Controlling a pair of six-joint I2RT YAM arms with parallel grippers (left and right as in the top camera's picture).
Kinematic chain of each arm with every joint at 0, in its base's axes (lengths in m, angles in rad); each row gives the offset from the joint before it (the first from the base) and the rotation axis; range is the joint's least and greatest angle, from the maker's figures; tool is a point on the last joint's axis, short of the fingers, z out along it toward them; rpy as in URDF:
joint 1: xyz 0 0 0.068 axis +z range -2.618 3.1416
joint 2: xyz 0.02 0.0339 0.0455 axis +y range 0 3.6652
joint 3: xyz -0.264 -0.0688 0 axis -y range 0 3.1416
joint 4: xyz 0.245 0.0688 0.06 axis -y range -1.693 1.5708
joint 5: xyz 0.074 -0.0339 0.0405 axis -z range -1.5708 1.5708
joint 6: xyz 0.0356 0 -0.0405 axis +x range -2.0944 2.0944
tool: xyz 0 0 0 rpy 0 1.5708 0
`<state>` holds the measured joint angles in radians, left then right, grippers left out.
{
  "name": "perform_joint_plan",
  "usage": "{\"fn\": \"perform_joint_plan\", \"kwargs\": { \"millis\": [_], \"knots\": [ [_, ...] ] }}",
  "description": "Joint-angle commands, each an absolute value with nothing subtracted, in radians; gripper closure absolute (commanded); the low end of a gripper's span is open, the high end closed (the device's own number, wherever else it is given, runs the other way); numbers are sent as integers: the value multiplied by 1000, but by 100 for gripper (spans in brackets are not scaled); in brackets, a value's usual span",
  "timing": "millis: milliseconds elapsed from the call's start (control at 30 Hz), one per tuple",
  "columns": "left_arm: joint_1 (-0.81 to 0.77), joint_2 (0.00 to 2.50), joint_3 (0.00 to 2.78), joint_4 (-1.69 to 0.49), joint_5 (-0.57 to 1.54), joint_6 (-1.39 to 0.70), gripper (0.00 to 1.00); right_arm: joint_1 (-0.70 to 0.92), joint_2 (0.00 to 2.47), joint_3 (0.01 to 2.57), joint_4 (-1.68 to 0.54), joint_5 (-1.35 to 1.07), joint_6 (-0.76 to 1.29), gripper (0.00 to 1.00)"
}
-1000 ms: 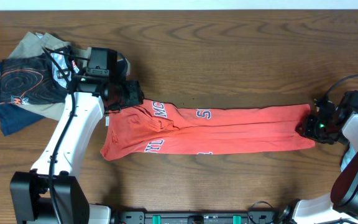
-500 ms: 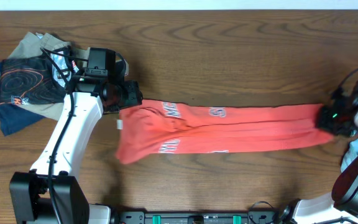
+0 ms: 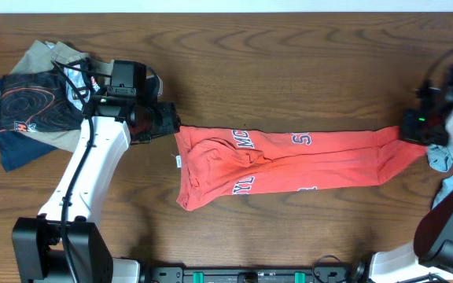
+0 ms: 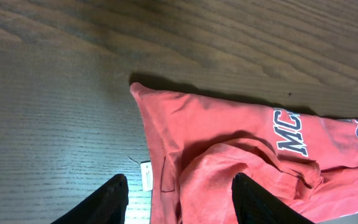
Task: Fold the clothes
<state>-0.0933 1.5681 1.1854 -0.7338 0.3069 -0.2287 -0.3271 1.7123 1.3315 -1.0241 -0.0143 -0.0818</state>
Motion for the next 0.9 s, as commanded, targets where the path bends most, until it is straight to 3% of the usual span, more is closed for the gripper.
{"fn": "perform_joint_plan", "kwargs": {
  "millis": [0, 367, 867],
  "knots": [
    [-88, 1562, 1202, -736, 294, -223, 44, -225, 1711, 1343, -1049, -49, -27, 99],
    [-88, 1562, 1202, -767, 294, -223, 44, 35, 1714, 1262, -1091, -61, 111, 99],
    [-88, 1562, 1202, -767, 294, -222, 44, 192, 1714, 1182, -1077, -95, 191, 99]
  ]
}}
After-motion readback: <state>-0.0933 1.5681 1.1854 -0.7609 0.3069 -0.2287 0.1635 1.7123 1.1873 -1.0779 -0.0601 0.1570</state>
